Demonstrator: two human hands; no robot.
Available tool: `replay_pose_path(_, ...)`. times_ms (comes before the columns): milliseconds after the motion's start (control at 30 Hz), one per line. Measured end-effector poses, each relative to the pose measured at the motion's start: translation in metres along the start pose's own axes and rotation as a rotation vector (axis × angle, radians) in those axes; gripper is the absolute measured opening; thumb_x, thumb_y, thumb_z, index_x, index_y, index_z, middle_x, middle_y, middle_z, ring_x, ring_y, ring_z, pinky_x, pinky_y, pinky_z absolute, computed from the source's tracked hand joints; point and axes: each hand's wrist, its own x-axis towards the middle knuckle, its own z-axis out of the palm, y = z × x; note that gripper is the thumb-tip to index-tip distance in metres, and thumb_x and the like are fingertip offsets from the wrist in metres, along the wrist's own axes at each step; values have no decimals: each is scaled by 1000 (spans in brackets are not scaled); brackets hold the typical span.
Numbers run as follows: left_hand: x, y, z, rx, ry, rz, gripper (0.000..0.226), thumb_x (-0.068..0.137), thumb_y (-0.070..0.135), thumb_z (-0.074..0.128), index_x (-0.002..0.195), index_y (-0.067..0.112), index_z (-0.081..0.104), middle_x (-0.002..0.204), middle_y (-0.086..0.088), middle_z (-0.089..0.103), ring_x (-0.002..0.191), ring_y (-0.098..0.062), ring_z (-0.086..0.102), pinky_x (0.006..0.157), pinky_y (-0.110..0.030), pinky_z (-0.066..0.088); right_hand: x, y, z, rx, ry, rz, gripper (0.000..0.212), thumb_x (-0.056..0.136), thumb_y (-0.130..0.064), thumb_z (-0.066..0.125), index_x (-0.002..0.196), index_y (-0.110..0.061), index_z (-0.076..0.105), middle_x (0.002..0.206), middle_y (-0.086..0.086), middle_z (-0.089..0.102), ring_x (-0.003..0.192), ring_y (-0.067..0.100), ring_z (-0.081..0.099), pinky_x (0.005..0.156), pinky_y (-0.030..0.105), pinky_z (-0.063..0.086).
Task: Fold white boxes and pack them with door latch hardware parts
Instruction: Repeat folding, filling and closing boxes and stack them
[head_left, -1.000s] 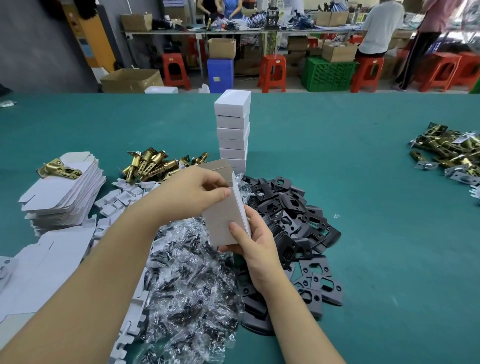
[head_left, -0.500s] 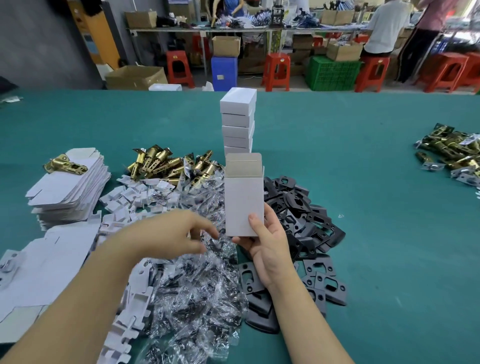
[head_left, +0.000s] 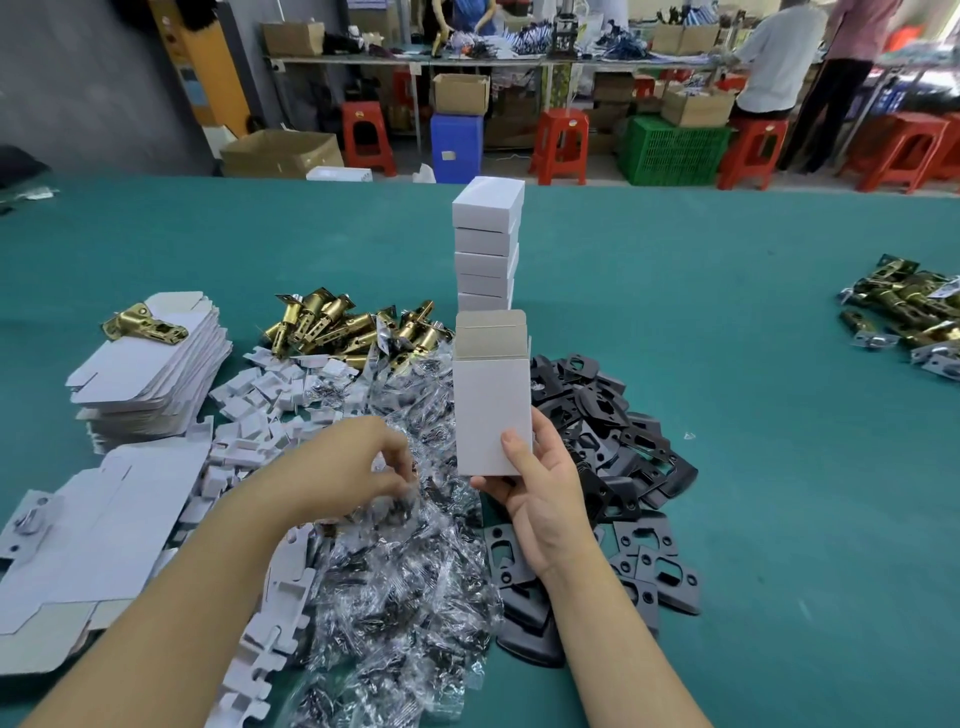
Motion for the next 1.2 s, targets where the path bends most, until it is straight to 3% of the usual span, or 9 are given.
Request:
replay_pose_path(67,1,0,1,8,84,-25,15,91,31,74,80,36,65,81,22,67,59,5,57,60,-23,46,0,0,0,-1,0,-1,50,86,-18,71,134,-16,58,123,9,72,98,21,73,63,32,60)
replay_pose_path(167,3,4,4,155,201,-28,18,95,33,68,82,38,56,90,18,67,79,1,60,71,-28,54,0,0,-1,-8,-1,-2,52,83,-20,73,134,-17,59,123,8,72,97,21,73,63,32,61)
replay_pose_path(267,5,6,11,224,275,10,22,96,30,64,81,36,50,90,17,58,79,1,54,62,-20,42,0,0,-1,-24,-10,-11,47,88,-18,71,133,-17,59,121,7,72,97,21,73,63,32,60)
replay_pose_path(467,4,1,30,278,219,79,16,97,20,61,90,29,50,94,15,49,84,-8,53,69,-21,40,1,1,-3,-51,-10,-13,35,97,-11,66,130,-20,61,116,2,75,97,20,73,64,32,61)
replay_pose_path(700,2,-4,31,330,119,78,25,91,38,73,108,32,55,114,15,42,86,-12,57,71,-27,47,2,1,-3,-79,-23,-21,32,99,-11,64,130,-19,61,116,1,75,97,20,73,66,32,61)
replay_pose_path(800,4,-5,32,336,154,92,21,91,37,72,101,34,54,109,17,46,84,-8,54,69,-23,43,2,2,-3,-73,-19,-19,33,99,-11,65,131,-18,61,117,3,74,97,21,73,65,32,61)
replay_pose_path(967,6,-3,32,384,226,59,4,97,32,62,101,32,61,97,17,60,83,-5,60,73,-25,57,1,2,-3,-72,-16,-16,36,97,-11,66,132,-18,60,116,3,75,97,20,73,65,32,61)
replay_pose_path(1067,7,-2,27,379,265,32,9,100,31,57,100,33,66,97,17,65,81,-5,62,69,-26,58,1,2,-2,-75,-16,-14,35,98,-9,65,132,-19,60,119,5,74,97,21,73,65,32,61)
replay_pose_path(1200,3,-1,-2,138,415,-19,12,97,29,64,102,32,74,84,19,65,63,-3,60,56,-25,55,0,2,-2,-122,-39,-36,33,99,-12,66,129,-24,62,121,3,73,100,21,73,68,33,61)
